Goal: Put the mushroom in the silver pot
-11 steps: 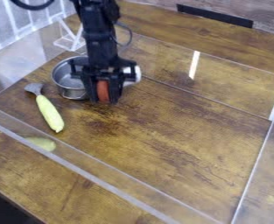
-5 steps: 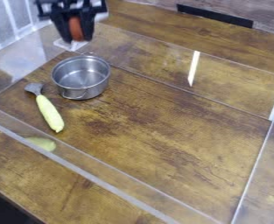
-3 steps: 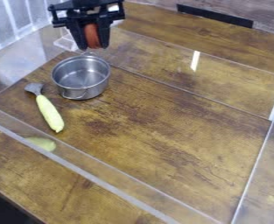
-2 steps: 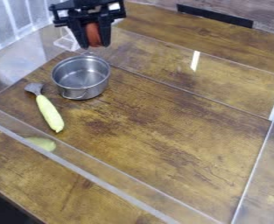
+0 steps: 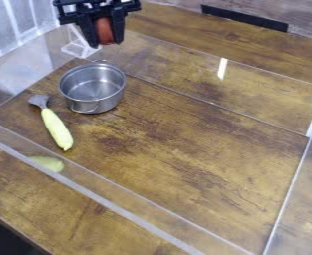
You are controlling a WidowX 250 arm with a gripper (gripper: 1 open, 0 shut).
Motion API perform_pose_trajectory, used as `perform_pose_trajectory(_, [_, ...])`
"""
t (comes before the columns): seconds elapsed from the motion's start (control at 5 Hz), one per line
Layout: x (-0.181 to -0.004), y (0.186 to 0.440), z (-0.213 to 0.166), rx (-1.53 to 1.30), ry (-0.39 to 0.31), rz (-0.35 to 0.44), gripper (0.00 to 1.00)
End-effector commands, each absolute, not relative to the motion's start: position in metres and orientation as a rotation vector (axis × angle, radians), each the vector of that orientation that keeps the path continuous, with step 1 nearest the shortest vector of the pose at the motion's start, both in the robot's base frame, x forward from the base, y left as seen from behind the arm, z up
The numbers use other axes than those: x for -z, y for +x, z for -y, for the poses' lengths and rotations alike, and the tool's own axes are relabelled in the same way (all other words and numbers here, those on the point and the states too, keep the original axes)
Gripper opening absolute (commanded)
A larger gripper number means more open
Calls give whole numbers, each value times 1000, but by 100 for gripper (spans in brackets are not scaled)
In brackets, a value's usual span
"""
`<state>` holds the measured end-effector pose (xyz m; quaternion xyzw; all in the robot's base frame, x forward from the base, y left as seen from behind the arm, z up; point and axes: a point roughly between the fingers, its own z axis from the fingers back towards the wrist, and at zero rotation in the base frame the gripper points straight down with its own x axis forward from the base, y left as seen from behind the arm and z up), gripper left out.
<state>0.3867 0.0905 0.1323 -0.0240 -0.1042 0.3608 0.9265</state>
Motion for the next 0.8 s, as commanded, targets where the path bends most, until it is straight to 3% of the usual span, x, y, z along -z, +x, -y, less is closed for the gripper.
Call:
perform_pose_trajectory(0.0, [-150,381,-94,-776,-18,266,0])
perform_pose_trajectory(0.6, [-139,370,-99,-747,42,224,0])
